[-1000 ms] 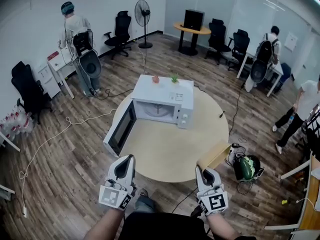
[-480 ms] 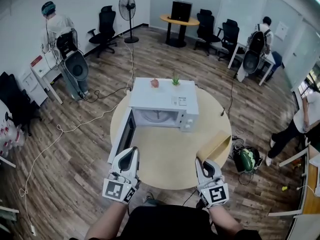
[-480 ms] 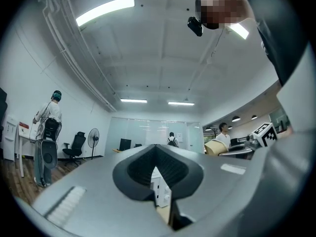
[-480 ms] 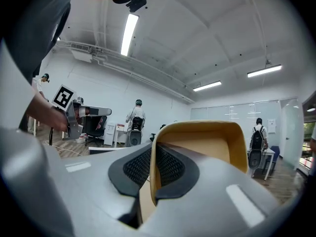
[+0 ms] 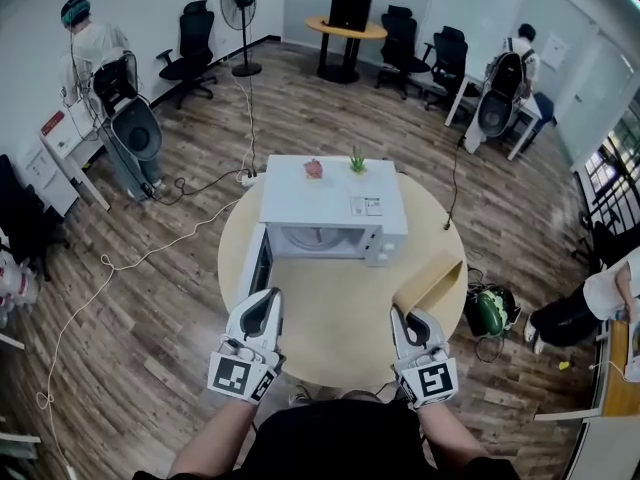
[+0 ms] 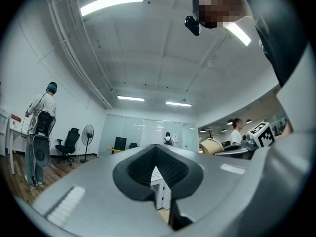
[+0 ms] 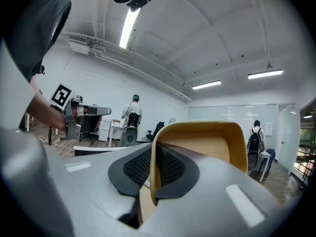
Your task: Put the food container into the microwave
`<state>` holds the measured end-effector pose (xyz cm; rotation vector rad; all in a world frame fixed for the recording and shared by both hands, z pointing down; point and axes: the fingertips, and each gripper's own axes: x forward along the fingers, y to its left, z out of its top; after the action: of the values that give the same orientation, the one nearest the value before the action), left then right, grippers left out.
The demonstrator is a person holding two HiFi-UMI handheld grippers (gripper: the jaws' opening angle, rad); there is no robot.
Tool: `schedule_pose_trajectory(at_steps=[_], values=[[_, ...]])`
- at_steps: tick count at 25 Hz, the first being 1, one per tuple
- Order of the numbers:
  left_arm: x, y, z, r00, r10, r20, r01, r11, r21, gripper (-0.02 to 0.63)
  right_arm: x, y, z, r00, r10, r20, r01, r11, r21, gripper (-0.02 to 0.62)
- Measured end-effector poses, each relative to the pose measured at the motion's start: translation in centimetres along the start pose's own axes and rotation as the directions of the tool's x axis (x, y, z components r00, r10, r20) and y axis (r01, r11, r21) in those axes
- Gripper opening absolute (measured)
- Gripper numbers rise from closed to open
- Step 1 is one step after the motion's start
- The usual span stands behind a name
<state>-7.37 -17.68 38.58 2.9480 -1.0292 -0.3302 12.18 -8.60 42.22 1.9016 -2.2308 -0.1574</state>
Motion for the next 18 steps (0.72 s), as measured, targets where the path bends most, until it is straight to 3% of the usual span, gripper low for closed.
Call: schedule_pose_trajectory(at_steps=[18], values=[[5.7,1.7,-1.0,0.997,0.071,-0.01,-0.07,0.996,0.049,-0.002,6.7,-4.0,-0.5,0.994,0.109,0.008,-0.109,0.994,-0.024,0.012]])
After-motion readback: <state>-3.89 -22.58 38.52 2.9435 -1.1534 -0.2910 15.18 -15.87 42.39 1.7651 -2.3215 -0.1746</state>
